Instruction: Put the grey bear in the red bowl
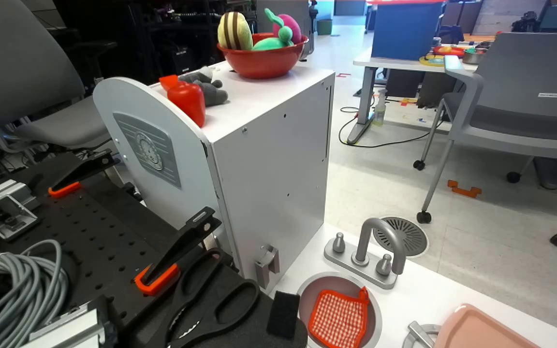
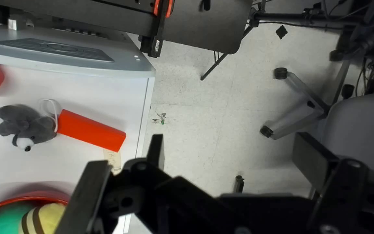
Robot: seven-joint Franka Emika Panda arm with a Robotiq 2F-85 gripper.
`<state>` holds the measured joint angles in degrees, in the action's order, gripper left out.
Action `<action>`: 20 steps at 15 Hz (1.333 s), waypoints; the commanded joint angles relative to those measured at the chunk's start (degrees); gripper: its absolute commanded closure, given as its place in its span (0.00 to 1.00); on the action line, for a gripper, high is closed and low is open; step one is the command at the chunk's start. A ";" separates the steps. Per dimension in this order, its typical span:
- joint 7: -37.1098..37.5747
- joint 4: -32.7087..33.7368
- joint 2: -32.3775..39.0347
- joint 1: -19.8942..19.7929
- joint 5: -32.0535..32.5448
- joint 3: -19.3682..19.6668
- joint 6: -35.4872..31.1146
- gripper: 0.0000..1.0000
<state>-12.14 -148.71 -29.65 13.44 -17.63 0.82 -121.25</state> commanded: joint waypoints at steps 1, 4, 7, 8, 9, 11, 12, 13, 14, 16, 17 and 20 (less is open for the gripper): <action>0.21 -0.19 -1.37 -0.92 0.05 -1.50 -0.50 0.00; 1.73 -0.60 -5.11 -1.33 1.99 -3.42 -1.13 0.00; 5.37 -0.43 -8.38 -2.51 5.98 -6.09 -0.37 0.00; 6.62 -0.27 -9.38 -2.95 7.44 -6.75 0.00 0.00; 7.56 -0.13 -10.27 -3.10 8.59 -7.17 0.30 0.00; 9.48 -0.14 -11.87 -3.42 10.63 -8.08 0.47 0.00; 11.53 -0.13 -12.38 -4.09 11.59 -8.75 1.09 0.00; 13.22 -0.26 -13.08 -4.61 12.31 -9.18 1.77 0.00; 15.17 -0.56 -13.95 -5.17 12.62 -9.52 2.42 0.00; 17.94 -1.77 -16.07 -5.82 12.66 -9.69 3.10 0.00; 19.00 -2.83 -17.43 -6.04 12.17 -9.45 3.32 0.00; 21.18 -6.38 -21.88 -6.67 10.76 -8.35 4.06 0.00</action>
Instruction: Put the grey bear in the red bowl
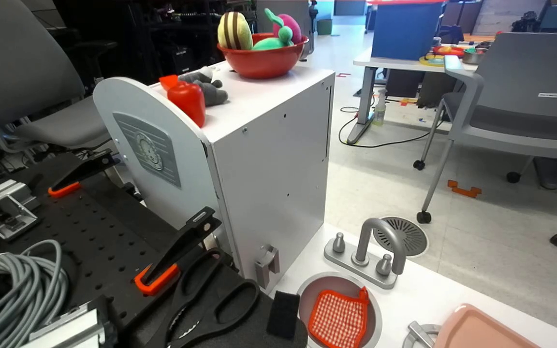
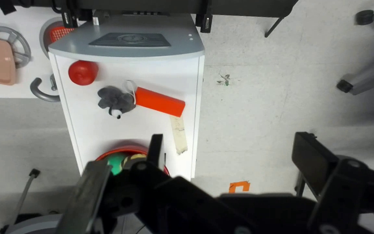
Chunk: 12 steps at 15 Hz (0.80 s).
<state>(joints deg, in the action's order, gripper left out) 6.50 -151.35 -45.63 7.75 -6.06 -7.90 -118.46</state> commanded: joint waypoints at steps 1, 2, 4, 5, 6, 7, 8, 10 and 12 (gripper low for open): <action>3.41 -4.98 -7.64 -1.49 -0.90 0.56 1.60 0.00; 3.84 -6.12 -9.32 -1.81 -1.09 1.00 1.81 0.00; 4.33 -8.01 -12.14 -2.49 -1.23 1.72 2.13 0.00; 3.81 -5.74 -11.07 -2.80 -0.40 1.53 2.79 0.00; 3.25 -6.31 -8.89 -2.48 -0.44 0.97 1.00 0.00; 3.22 -6.46 -9.61 -2.59 -0.44 1.00 1.03 0.00; 3.22 -6.50 -9.65 -2.58 -0.43 0.96 1.03 0.00; 3.23 -6.50 -9.27 -2.57 -0.42 0.94 1.02 0.00; 3.23 -6.51 -9.08 -2.57 -0.42 0.94 1.02 0.00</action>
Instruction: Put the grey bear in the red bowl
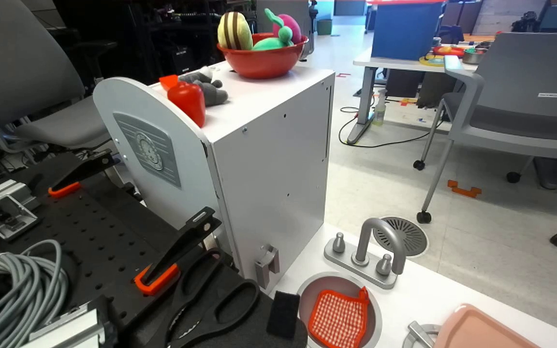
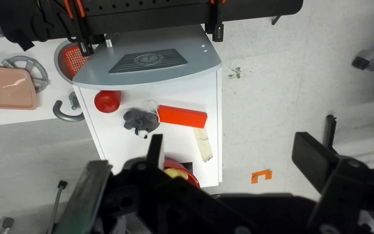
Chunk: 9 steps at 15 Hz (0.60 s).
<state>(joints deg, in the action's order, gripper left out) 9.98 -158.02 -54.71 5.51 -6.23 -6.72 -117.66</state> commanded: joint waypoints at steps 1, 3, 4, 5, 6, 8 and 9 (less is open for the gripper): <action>-0.52 0.40 0.30 0.03 -0.55 -0.16 0.04 0.00; -0.68 1.80 1.86 -0.51 -0.18 0.10 0.13 0.00; -1.01 2.46 2.62 -0.78 0.01 0.48 0.18 0.00; -1.22 3.47 3.95 -1.58 0.61 0.91 0.15 0.00; -1.51 4.32 5.09 -1.99 0.70 1.52 0.25 0.00; -3.10 6.80 8.53 -3.41 1.58 2.96 0.71 0.00; -4.02 8.02 10.23 -4.15 1.87 3.89 0.94 0.00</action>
<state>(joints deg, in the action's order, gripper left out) 8.75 -155.03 -50.91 3.43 -5.89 -5.38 -117.77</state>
